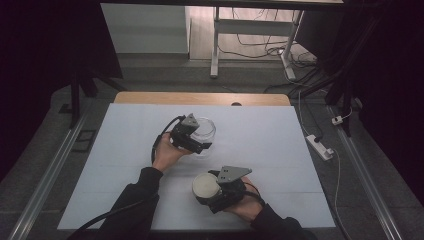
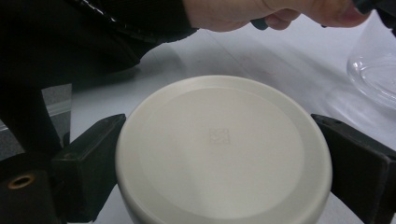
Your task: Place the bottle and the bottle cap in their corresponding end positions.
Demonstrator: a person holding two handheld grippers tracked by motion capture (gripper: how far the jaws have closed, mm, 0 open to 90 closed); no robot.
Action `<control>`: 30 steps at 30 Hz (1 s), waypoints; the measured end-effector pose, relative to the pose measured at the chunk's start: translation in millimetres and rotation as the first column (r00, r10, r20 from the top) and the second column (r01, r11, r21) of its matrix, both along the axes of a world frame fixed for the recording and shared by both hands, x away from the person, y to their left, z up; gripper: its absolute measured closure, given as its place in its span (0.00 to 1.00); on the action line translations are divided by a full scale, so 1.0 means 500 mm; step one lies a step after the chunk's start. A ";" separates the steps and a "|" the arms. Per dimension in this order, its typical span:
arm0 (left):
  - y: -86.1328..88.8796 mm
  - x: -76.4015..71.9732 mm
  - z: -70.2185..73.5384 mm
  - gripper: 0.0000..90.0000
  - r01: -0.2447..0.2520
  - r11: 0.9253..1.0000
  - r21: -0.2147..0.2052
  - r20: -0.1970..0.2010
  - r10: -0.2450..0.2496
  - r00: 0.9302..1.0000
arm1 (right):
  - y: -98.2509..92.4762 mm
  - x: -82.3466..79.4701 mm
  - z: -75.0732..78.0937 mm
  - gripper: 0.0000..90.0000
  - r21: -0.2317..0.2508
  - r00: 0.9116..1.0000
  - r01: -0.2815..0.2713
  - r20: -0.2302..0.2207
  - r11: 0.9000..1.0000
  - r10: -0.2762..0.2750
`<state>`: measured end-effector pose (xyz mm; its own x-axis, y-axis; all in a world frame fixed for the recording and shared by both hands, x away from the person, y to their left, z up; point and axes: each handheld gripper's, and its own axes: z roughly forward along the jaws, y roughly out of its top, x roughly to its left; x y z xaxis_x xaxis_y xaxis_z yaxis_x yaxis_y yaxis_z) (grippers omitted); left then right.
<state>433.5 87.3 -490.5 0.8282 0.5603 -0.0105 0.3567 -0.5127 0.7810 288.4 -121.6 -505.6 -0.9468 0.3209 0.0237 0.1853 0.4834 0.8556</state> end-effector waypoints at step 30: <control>-0.019 0.038 -0.043 0.08 -0.037 0.999 0.018 0.005 0.037 0.999 | 0.030 0.027 -0.062 0.08 -0.138 0.999 0.009 -0.036 0.990 -0.014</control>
